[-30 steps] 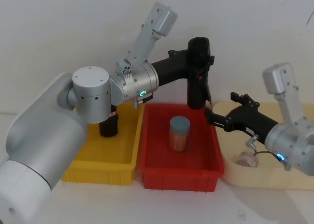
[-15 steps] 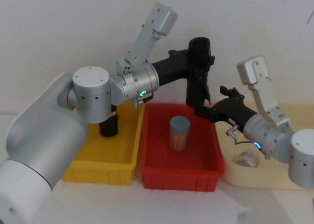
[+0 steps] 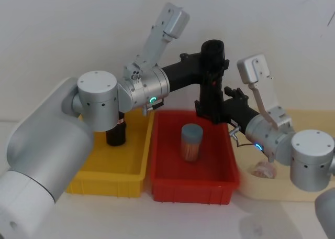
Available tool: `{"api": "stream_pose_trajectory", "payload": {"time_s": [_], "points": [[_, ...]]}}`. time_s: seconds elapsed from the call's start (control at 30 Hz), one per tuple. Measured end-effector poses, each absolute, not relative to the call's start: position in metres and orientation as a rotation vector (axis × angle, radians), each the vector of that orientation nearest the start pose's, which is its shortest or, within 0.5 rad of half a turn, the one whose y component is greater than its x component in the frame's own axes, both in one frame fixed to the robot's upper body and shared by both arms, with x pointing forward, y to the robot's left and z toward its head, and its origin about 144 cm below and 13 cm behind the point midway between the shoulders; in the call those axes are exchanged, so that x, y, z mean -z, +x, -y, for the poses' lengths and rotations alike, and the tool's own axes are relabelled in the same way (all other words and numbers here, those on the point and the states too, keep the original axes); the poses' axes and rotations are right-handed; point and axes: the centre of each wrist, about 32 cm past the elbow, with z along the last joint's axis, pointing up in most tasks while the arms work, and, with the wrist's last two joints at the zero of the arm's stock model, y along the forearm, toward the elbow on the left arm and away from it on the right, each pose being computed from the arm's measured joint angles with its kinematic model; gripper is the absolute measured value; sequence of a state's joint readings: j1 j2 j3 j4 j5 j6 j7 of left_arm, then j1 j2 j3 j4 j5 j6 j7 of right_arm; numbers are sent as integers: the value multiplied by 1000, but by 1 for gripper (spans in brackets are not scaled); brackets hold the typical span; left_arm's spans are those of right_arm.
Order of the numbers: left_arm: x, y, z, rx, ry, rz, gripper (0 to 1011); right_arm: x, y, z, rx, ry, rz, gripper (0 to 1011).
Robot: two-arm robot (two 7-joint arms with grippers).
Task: Pick up the garbage bag with the one hand and transfer it to the other hand.
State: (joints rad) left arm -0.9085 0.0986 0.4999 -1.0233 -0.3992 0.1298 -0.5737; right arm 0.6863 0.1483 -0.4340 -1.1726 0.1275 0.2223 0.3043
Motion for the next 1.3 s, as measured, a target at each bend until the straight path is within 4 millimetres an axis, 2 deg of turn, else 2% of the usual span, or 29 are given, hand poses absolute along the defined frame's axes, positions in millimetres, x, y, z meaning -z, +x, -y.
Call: {"api": "stream_pose_trajectory", "payload": {"time_s": [0.4,0.6,0.7,0.8,0.97,1.23,1.3], "points": [[-1340,655,-141,-632,-30,134,371,-1279,623,157,978,-190,171,991],[-1340,655,-141,-632,-30,134,371,-1280,624,155,979,-184,172,889],[-1340,655,-141,-632,-30,134,371,-1280,625,155,979,-182,171,769],[-1340,655,-141,-632,-30,134,371,-1281,625,154,979,-181,172,712],[-1340,655,-141,-632,-30,134,371,-1281,626,154,980,-179,172,551],[-1340,655,-141,-632,-30,134,387,-1282,626,154,981,-177,173,538],[-1340,655,-141,-632,-30,134,460,-1282,626,154,981,-176,173,538]]}}
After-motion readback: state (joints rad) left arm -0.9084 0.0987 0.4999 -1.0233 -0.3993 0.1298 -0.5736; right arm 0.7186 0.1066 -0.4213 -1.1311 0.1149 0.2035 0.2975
